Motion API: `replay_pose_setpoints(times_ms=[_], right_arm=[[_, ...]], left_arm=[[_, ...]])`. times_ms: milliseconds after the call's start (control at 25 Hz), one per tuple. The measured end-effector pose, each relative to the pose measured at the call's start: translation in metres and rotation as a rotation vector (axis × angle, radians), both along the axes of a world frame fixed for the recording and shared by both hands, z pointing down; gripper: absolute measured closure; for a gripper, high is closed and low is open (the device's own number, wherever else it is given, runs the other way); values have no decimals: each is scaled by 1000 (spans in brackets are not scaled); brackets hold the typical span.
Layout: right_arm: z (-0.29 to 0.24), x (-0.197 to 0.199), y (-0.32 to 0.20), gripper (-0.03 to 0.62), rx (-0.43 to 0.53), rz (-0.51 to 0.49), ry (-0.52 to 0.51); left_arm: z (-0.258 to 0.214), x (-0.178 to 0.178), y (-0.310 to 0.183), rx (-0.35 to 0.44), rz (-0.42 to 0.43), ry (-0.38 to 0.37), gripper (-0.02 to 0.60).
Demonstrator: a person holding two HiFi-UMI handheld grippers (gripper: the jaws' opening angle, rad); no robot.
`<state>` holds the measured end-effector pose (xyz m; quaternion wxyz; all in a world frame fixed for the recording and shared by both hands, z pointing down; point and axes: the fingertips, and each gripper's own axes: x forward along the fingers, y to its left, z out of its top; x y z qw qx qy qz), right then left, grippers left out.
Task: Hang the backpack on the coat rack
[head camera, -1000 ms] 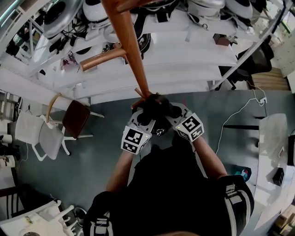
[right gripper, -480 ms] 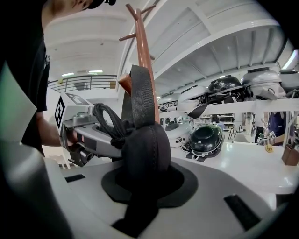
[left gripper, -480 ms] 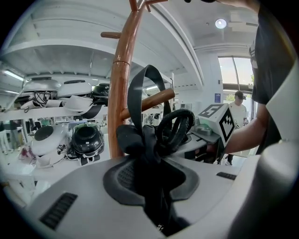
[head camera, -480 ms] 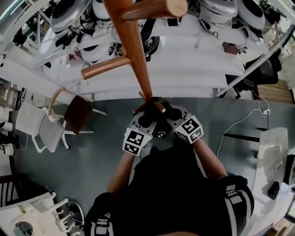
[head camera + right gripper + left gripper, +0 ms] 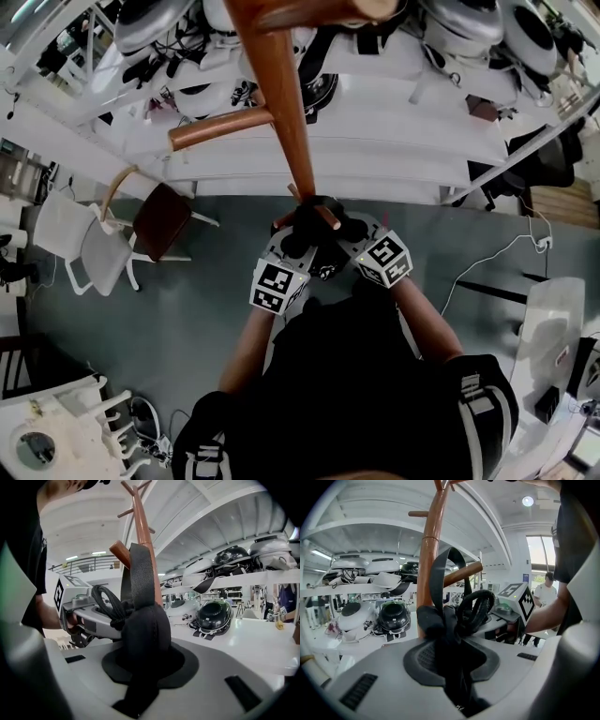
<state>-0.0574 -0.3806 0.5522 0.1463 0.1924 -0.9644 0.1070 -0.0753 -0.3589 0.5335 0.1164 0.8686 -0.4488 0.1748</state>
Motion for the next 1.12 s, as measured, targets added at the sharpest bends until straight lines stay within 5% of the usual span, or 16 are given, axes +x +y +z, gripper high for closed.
replay_pose_setpoints(times_ms=[1120], right_arm=[[49, 1, -9, 499, -77, -37, 73]], left_arm=[[49, 1, -8, -97, -25, -15, 492]])
